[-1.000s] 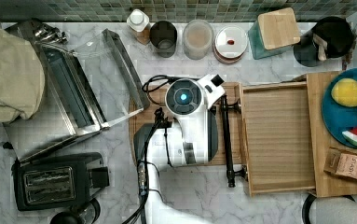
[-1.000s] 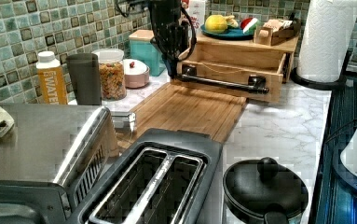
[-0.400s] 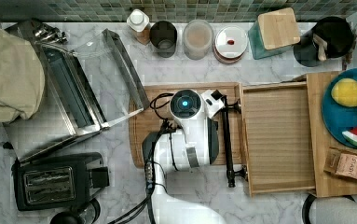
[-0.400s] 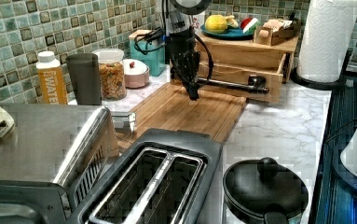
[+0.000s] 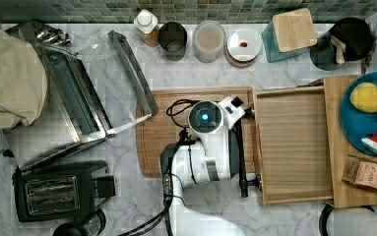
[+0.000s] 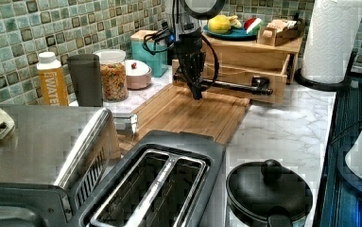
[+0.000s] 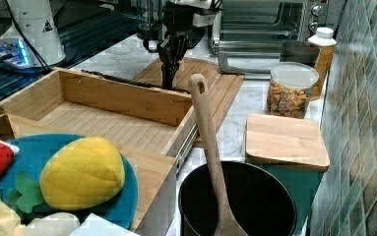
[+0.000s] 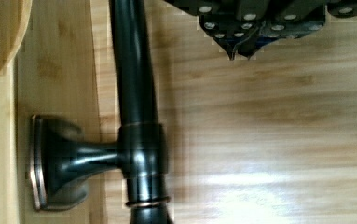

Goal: Close the drawer.

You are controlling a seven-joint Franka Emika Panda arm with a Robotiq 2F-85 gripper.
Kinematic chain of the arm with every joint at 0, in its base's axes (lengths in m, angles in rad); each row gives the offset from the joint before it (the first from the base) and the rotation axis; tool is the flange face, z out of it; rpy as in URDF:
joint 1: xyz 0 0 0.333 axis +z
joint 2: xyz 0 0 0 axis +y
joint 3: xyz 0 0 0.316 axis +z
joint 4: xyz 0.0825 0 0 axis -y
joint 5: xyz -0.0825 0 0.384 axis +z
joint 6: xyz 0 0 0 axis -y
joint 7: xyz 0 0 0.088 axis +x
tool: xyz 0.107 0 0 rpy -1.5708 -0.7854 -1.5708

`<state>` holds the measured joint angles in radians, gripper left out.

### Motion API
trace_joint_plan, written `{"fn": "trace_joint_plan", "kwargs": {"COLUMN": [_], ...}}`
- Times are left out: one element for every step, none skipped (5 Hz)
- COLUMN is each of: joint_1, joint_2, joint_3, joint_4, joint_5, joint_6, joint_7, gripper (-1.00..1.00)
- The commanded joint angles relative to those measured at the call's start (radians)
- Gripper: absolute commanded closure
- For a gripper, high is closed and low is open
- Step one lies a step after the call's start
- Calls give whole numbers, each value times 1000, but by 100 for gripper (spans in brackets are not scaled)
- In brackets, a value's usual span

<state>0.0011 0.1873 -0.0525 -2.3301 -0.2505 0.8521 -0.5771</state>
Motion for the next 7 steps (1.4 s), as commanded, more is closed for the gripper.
{"fn": "trace_joint_plan", "kwargs": {"joint_1": [-98,-107,-132,-318,-303,-357,-397], "joint_2": [-88,-101,-64,12,24,27,63], "joint_3": [-101,-122,-163,-51,-133,-157,-203], "joint_4": [-23,-30,-25,47,42,91,135], "joint_5": [-24,-43,-113,-114,-68,-55,-32], "joint_6": [-105,-84,41,57,114,68,127], "joint_7": [-149,-174,-183,-276,-354,-395,-462], "gripper": [100,100,100,100,100,100,100]}}
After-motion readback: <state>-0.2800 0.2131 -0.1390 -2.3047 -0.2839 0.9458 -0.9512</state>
